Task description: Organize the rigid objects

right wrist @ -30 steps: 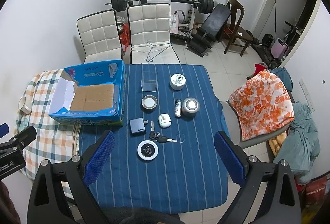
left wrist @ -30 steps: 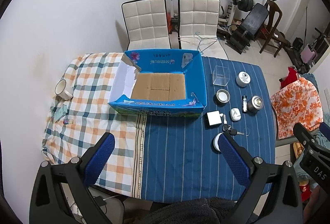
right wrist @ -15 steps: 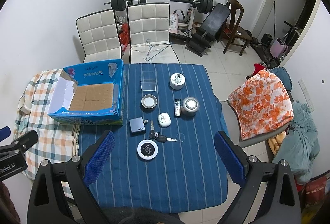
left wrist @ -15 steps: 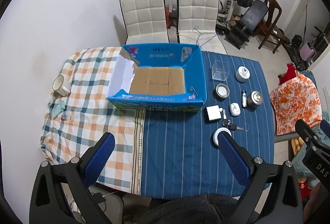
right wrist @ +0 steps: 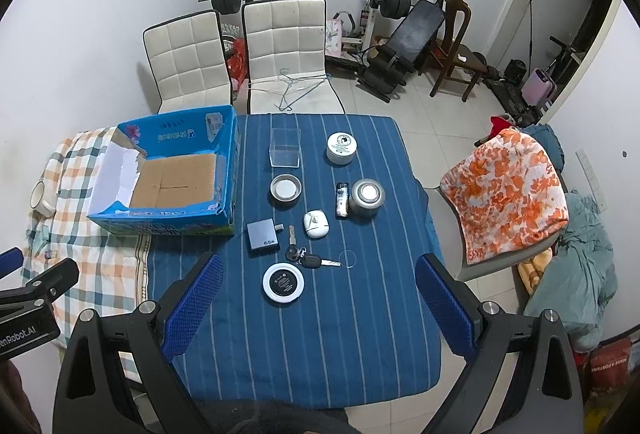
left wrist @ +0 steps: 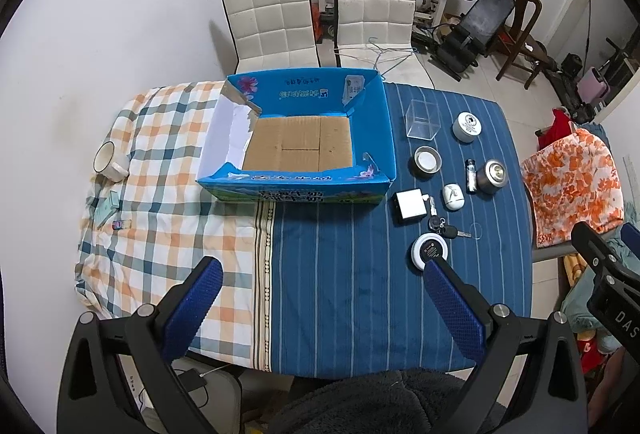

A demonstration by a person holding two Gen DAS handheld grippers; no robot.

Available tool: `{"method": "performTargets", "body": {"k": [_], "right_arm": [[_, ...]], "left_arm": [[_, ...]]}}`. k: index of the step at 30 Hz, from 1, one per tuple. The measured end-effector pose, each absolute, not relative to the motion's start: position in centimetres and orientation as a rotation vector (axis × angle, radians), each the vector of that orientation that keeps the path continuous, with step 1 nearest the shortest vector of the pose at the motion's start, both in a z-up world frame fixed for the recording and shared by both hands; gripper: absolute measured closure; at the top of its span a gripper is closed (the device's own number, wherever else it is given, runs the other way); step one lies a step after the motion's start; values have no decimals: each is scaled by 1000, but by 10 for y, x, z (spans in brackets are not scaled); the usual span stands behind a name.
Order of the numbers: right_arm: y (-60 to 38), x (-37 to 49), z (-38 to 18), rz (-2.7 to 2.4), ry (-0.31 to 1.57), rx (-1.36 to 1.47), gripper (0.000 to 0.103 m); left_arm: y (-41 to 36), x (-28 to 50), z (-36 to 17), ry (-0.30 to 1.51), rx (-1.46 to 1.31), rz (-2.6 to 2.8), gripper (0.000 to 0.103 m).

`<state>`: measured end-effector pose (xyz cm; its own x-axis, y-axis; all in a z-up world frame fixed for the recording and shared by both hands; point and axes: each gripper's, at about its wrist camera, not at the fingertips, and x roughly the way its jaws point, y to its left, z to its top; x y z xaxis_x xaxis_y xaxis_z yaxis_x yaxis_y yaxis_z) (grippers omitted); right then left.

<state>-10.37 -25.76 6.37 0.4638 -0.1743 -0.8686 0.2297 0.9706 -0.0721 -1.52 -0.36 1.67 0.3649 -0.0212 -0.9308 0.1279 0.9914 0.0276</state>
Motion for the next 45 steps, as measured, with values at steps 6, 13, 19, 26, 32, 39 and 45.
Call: {"method": "performTargets", "body": {"k": [6,13,19,26,32,39,45], "right_arm": [[-257,-104,63,-244,1061,61,4],[-257,-103,61,-244,1059,62,4],[-258,-102,59,-241,1071,62,4],[-259,-98,59,-245,1071,62,4],[-268,-88,54,-245,1087,75,4],[-313,-46,16,-283,1140,143,4],[-365,12,-40,-330,1202,194,4]], "left_arm": [[-1,-13,16,1193,107,-95,0],[4,-10,17,1189,102,-92,0],[7,-8,19,1192,102,-91,0],[7,-6,20,1191,101,-89,0],[-1,5,18,1203,100,-96,0],[-46,51,-5,1177,106,-133,0],[-102,105,-42,1166,152,-221,0]]}}
